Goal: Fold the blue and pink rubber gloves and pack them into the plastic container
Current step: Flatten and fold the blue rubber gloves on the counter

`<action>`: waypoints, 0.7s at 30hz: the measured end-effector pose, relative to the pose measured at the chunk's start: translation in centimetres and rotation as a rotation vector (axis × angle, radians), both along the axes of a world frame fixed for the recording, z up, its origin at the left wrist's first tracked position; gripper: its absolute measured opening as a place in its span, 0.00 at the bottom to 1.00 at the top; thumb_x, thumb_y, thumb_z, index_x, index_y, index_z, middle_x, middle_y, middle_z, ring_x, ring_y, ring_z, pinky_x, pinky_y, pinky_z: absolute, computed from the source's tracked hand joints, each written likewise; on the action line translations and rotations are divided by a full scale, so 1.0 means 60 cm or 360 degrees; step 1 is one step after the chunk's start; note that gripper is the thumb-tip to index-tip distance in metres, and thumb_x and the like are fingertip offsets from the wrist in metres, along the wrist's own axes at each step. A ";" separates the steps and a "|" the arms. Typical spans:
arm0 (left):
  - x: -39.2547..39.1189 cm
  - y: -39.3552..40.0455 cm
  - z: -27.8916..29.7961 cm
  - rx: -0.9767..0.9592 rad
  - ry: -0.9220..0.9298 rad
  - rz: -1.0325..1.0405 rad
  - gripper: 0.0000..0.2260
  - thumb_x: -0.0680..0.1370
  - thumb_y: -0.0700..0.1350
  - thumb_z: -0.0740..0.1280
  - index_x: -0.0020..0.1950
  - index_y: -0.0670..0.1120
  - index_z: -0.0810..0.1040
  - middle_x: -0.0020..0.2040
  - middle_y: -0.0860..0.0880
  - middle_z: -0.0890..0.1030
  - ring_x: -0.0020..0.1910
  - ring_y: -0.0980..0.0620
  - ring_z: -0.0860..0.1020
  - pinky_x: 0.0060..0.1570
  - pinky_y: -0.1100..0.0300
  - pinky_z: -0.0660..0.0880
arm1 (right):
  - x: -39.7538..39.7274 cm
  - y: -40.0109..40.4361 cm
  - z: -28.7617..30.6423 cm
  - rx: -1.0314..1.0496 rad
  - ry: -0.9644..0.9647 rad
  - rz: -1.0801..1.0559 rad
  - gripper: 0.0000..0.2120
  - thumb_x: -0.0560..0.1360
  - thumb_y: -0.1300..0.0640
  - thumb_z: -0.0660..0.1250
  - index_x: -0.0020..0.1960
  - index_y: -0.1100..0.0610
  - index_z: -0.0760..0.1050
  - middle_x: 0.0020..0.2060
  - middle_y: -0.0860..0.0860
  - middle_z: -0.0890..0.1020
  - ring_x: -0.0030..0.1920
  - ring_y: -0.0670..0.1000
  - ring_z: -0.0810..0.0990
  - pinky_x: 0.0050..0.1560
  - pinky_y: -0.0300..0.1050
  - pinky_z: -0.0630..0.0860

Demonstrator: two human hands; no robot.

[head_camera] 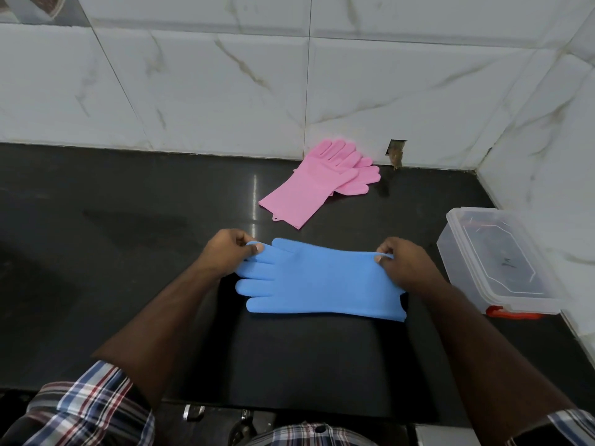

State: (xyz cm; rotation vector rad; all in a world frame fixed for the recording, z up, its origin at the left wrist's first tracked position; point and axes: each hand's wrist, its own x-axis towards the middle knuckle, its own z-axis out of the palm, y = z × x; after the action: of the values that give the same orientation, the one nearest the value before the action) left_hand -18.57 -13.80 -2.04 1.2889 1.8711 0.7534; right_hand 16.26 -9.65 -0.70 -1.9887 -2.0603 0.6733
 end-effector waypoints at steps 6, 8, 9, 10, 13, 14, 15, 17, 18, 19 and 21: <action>-0.002 0.020 0.008 0.0137 0.0191 0.0115 0.08 0.76 0.50 0.72 0.52 0.49 0.83 0.48 0.52 0.84 0.47 0.52 0.81 0.48 0.59 0.74 | -0.009 0.003 0.003 0.0127 -0.0092 0.0039 0.19 0.75 0.54 0.71 0.65 0.52 0.75 0.63 0.52 0.77 0.63 0.56 0.75 0.65 0.54 0.72; 0.002 0.019 0.012 0.0242 0.0334 0.0049 0.09 0.76 0.49 0.71 0.55 0.51 0.83 0.52 0.53 0.83 0.50 0.53 0.80 0.51 0.59 0.74 | -0.006 -0.006 0.000 0.0114 -0.0044 0.0060 0.18 0.74 0.55 0.72 0.63 0.53 0.77 0.61 0.52 0.78 0.59 0.53 0.77 0.62 0.48 0.73; 0.005 0.013 0.015 0.0320 0.0416 -0.0021 0.08 0.75 0.49 0.71 0.54 0.54 0.84 0.52 0.54 0.83 0.51 0.53 0.80 0.53 0.56 0.75 | -0.004 -0.012 -0.001 0.0080 0.0003 0.0086 0.15 0.74 0.56 0.72 0.60 0.53 0.80 0.58 0.52 0.80 0.54 0.50 0.78 0.58 0.42 0.72; 0.009 0.005 0.016 0.0397 0.0481 -0.0122 0.07 0.75 0.49 0.71 0.52 0.56 0.85 0.51 0.54 0.83 0.50 0.53 0.80 0.55 0.53 0.77 | 0.000 -0.018 -0.002 0.0022 0.0047 0.0131 0.12 0.74 0.56 0.72 0.57 0.53 0.81 0.54 0.50 0.82 0.51 0.48 0.79 0.53 0.38 0.71; 0.031 -0.033 0.009 0.0538 0.0671 -0.0558 0.06 0.75 0.52 0.71 0.51 0.58 0.85 0.51 0.57 0.83 0.53 0.51 0.79 0.55 0.50 0.76 | 0.014 -0.040 0.003 -0.0212 0.0023 0.0315 0.10 0.72 0.53 0.75 0.53 0.52 0.83 0.47 0.44 0.80 0.48 0.45 0.79 0.43 0.32 0.69; 0.041 -0.048 0.008 0.0544 0.0756 -0.0693 0.08 0.75 0.55 0.71 0.53 0.59 0.85 0.52 0.58 0.82 0.55 0.52 0.77 0.56 0.50 0.73 | 0.019 -0.045 0.005 -0.0284 -0.0015 0.0358 0.12 0.71 0.51 0.76 0.53 0.51 0.83 0.47 0.43 0.78 0.48 0.44 0.78 0.43 0.32 0.69; 0.047 -0.061 0.007 0.0523 0.0837 -0.0796 0.11 0.75 0.59 0.70 0.55 0.59 0.84 0.53 0.60 0.80 0.58 0.54 0.74 0.56 0.52 0.70 | 0.023 -0.049 0.006 -0.0332 -0.0051 0.0382 0.13 0.70 0.51 0.77 0.54 0.50 0.83 0.47 0.42 0.76 0.48 0.43 0.76 0.44 0.33 0.69; 0.050 -0.075 -0.004 0.0453 0.0925 -0.0924 0.16 0.74 0.63 0.70 0.59 0.60 0.81 0.55 0.61 0.76 0.60 0.57 0.70 0.57 0.55 0.62 | 0.028 -0.055 0.006 -0.0353 -0.0088 0.0390 0.13 0.71 0.51 0.76 0.55 0.50 0.83 0.49 0.43 0.76 0.49 0.44 0.76 0.48 0.36 0.70; 0.048 -0.076 -0.010 0.0427 0.0938 -0.0960 0.17 0.74 0.63 0.70 0.60 0.60 0.80 0.55 0.61 0.75 0.60 0.58 0.70 0.57 0.56 0.59 | 0.028 -0.057 0.007 -0.0335 -0.0096 0.0390 0.13 0.72 0.52 0.75 0.55 0.51 0.83 0.49 0.44 0.76 0.50 0.44 0.77 0.50 0.36 0.70; 0.047 -0.078 -0.013 0.0434 0.0952 -0.0981 0.17 0.74 0.63 0.70 0.61 0.61 0.80 0.56 0.61 0.75 0.60 0.57 0.70 0.58 0.56 0.59 | 0.028 -0.059 0.007 -0.0295 -0.0092 0.0383 0.11 0.73 0.53 0.75 0.55 0.52 0.83 0.48 0.44 0.77 0.50 0.45 0.78 0.50 0.37 0.70; 0.045 -0.077 -0.016 0.0493 0.0971 -0.0997 0.14 0.75 0.60 0.70 0.59 0.60 0.81 0.56 0.59 0.77 0.59 0.54 0.73 0.58 0.56 0.60 | 0.027 -0.064 0.008 -0.0145 -0.0048 0.0320 0.08 0.74 0.55 0.73 0.53 0.53 0.83 0.45 0.45 0.78 0.49 0.47 0.78 0.48 0.37 0.70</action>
State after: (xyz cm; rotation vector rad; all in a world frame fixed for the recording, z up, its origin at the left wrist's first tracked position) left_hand -15.88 -18.41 -2.98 2.3556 1.6395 0.3289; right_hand 17.87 -13.48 -0.21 -1.8642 -2.3083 0.7921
